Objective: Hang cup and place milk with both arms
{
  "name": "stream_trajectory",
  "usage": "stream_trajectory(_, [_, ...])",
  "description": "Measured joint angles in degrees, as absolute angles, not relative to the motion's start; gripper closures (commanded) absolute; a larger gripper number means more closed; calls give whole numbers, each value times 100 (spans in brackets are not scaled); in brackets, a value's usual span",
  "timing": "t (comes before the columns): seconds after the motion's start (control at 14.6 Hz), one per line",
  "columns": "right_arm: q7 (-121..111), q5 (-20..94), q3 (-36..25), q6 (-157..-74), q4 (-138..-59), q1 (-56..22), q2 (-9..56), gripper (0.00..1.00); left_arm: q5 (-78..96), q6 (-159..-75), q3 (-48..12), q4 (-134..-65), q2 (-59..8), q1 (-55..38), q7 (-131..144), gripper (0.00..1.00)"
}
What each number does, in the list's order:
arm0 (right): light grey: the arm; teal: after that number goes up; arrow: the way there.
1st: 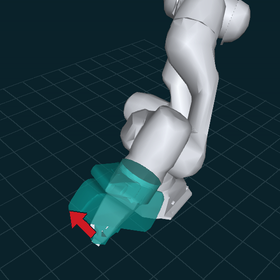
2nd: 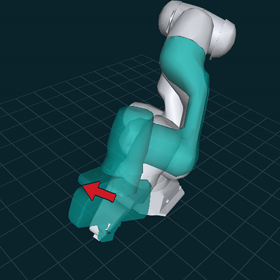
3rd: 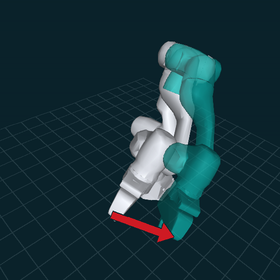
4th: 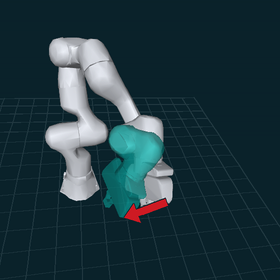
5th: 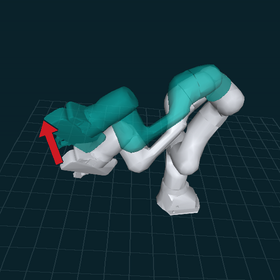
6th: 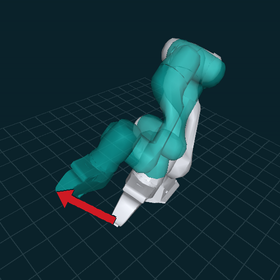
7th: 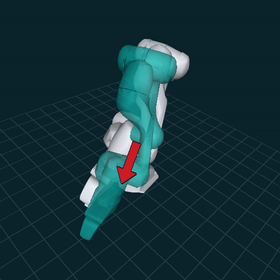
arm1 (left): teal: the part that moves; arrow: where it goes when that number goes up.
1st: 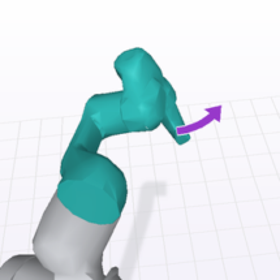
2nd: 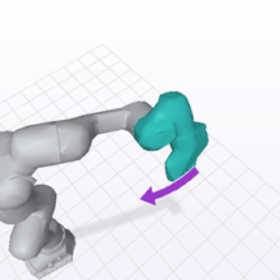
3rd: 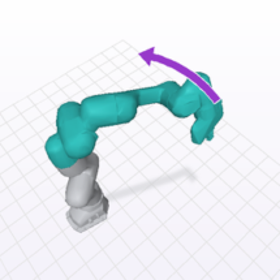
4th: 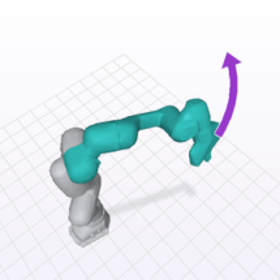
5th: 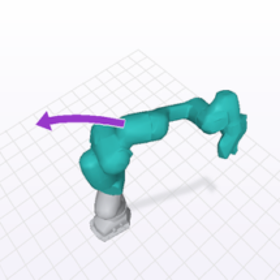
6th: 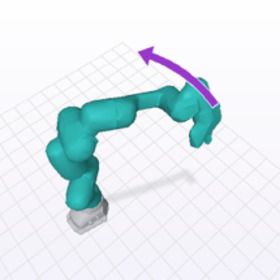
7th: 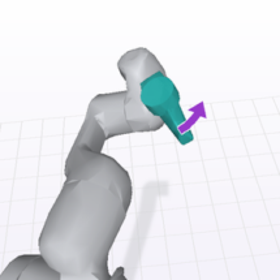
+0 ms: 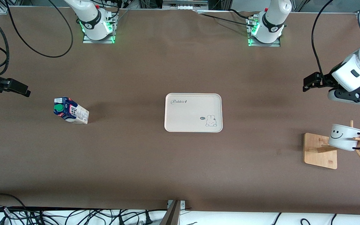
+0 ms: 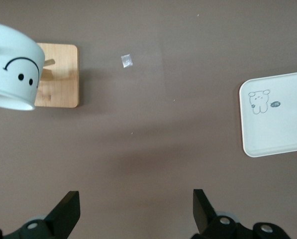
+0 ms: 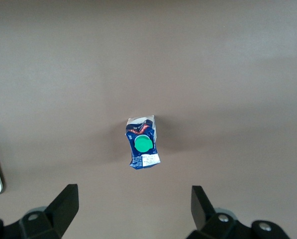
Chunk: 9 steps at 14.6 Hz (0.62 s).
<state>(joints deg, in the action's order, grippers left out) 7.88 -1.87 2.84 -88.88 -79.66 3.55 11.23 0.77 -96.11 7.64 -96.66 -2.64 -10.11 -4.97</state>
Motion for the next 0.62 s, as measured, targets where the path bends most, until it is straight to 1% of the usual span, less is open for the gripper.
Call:
stream_trajectory(0.27, [773,-187,269,-8888,-7966,258,1122,0,-158,-9677,647,-9992,23,-846,-393,0])
stream_trajectory(0.62, [764,-187,168,-8879,-7966,121,1122,0,-158,-9719,618,-10056,74,-756,-330,0])
